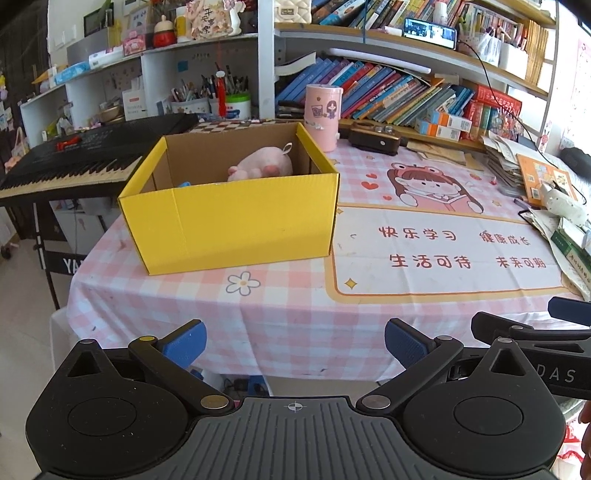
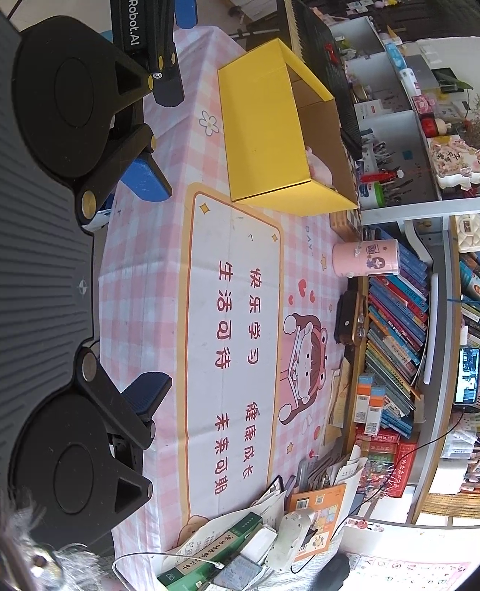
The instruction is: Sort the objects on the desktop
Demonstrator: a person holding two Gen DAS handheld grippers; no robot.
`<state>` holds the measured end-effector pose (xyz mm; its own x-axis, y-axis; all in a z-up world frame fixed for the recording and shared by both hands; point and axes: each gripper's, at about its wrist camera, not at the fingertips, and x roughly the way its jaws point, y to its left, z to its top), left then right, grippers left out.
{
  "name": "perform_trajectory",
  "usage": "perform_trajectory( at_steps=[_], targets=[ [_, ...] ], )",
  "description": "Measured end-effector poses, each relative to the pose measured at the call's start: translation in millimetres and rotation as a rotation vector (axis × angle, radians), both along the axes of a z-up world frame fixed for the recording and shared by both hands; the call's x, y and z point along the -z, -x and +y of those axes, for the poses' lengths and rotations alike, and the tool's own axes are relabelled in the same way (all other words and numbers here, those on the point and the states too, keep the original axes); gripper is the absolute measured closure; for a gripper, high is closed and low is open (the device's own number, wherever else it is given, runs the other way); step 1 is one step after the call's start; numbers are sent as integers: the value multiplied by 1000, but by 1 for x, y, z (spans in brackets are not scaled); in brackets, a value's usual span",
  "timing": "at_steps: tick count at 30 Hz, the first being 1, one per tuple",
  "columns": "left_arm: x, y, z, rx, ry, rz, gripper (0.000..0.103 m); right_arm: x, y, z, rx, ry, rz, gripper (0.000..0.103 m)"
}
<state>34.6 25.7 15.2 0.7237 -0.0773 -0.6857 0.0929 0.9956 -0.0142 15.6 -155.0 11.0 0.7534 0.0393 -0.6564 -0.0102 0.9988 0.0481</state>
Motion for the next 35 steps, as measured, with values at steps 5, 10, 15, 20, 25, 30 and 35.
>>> perform_trajectory(
  at_steps=[5,10,15,20,25,30,35],
  targets=[
    [0,0,1,0,-1,0,0,0,-1,1,0,1,1,3],
    [0,0,2,0,1,-2,0,0,-1,2,0,1,1,3],
    [0,-2,5,-1,7,-2,0,0,-1,3,0,2,1,3],
    [-1,-3,6,-2,7,-3,0,0,-2,3,-1,2,1,3],
    [0,-4,7,1,29,-6,0,1,-3,6,-4,5,2,3],
    [0,-6,11,-15,48,-8,0,3,-7,8,-9,6,8,3],
    [3,-10,13,-29,48,7,0,4,-10,8,-16,6,18,3]
  ],
)
